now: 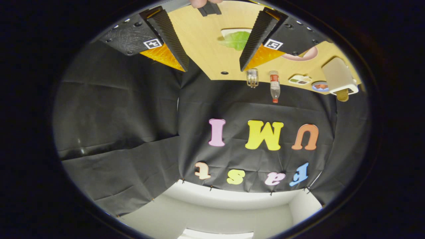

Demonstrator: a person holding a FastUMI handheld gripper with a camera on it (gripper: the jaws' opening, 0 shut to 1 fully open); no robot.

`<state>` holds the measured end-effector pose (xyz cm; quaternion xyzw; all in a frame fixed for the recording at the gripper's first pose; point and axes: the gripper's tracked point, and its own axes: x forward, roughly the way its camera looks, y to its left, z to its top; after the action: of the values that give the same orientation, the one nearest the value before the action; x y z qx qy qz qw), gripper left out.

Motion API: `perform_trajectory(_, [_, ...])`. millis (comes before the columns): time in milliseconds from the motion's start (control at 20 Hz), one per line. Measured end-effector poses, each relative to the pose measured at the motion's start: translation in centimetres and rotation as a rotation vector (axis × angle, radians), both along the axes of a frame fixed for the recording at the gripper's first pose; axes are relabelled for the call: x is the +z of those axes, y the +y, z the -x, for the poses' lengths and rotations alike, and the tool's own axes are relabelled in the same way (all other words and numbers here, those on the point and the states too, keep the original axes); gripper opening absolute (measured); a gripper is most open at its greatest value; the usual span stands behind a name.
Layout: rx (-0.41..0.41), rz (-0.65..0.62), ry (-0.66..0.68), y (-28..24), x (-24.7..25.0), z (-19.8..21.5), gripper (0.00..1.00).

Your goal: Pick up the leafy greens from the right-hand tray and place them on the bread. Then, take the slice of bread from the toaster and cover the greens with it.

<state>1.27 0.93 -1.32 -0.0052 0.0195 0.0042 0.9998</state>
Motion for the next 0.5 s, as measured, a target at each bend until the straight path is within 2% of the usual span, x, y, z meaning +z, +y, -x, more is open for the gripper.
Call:
perform_trajectory(300, [0.011, -0.016, 0.010, -0.1, -1.2, -1.9, 0.95])
perform_trajectory(500, [0.026, -0.058, 0.079, 0.2, -4.0, -3.6, 0.95])
